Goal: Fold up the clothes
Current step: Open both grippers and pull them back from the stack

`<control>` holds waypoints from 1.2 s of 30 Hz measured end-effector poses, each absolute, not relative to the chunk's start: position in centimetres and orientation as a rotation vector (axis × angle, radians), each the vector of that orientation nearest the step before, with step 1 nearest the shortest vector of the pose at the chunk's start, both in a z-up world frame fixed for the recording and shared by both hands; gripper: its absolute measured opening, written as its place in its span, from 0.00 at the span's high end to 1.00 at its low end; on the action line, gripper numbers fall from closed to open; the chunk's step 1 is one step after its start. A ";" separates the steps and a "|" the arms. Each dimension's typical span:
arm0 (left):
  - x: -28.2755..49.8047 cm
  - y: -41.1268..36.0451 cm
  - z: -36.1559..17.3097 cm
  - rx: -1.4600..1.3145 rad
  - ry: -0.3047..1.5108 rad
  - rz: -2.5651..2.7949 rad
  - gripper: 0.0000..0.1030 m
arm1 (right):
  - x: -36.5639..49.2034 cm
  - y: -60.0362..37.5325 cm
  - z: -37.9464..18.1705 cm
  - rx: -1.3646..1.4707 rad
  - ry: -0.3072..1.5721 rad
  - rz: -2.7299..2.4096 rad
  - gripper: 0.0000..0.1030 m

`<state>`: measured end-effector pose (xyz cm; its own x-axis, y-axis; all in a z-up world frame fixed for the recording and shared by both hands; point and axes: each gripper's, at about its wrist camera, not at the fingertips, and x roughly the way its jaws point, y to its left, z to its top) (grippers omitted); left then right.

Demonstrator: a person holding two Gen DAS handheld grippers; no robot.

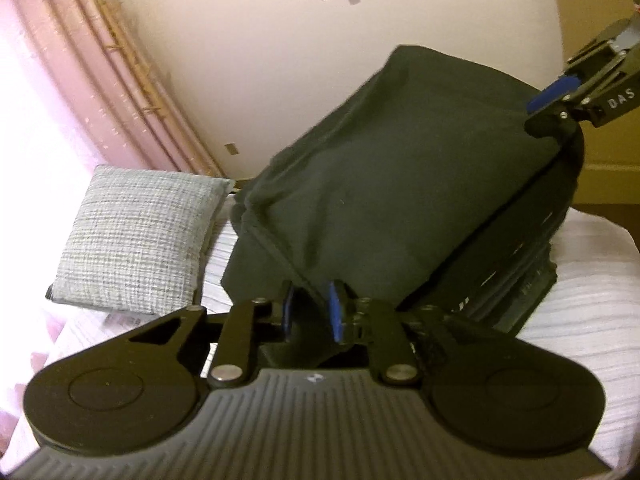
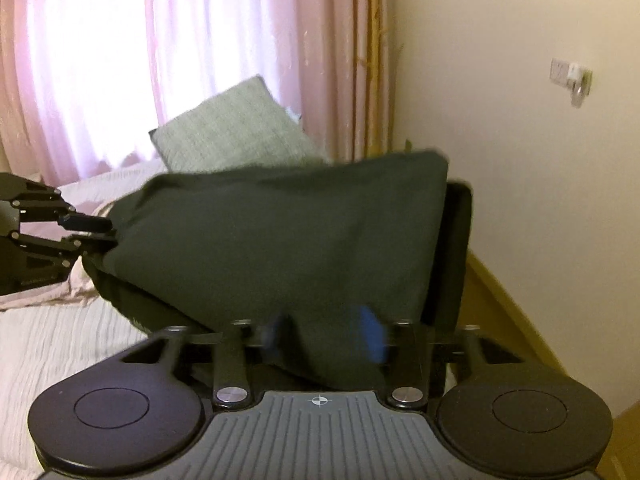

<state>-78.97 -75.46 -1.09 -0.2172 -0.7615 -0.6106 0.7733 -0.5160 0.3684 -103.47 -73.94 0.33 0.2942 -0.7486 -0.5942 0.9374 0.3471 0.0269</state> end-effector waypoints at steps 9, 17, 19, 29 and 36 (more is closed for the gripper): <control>-78.2 -72.8 1.4 0.829 0.095 -1.879 0.57 | -104.5 -68.4 -0.1 0.465 0.482 -1.200 0.37; -77.1 -67.9 -0.2 0.778 0.366 -1.815 0.15 | -104.9 -62.8 -3.8 0.728 0.491 -1.275 0.22; -76.7 -66.6 -1.0 0.748 0.438 -1.797 0.07 | -104.3 -61.6 -3.6 0.745 0.499 -1.307 0.22; -72.4 -60.2 -1.1 0.649 0.514 -1.827 0.02 | -99.1 -53.4 -0.4 0.726 0.396 -1.518 0.11; -70.4 -53.5 -1.2 0.788 0.411 -1.919 0.02 | -94.1 -47.5 -0.9 0.767 0.408 -1.564 0.10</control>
<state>-70.43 -53.49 -1.24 -0.3070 -0.6664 -0.6794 0.8864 -0.4602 0.0509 -94.08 -47.54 -0.86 0.0072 -0.7348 -0.6783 0.9724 -0.1529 0.1760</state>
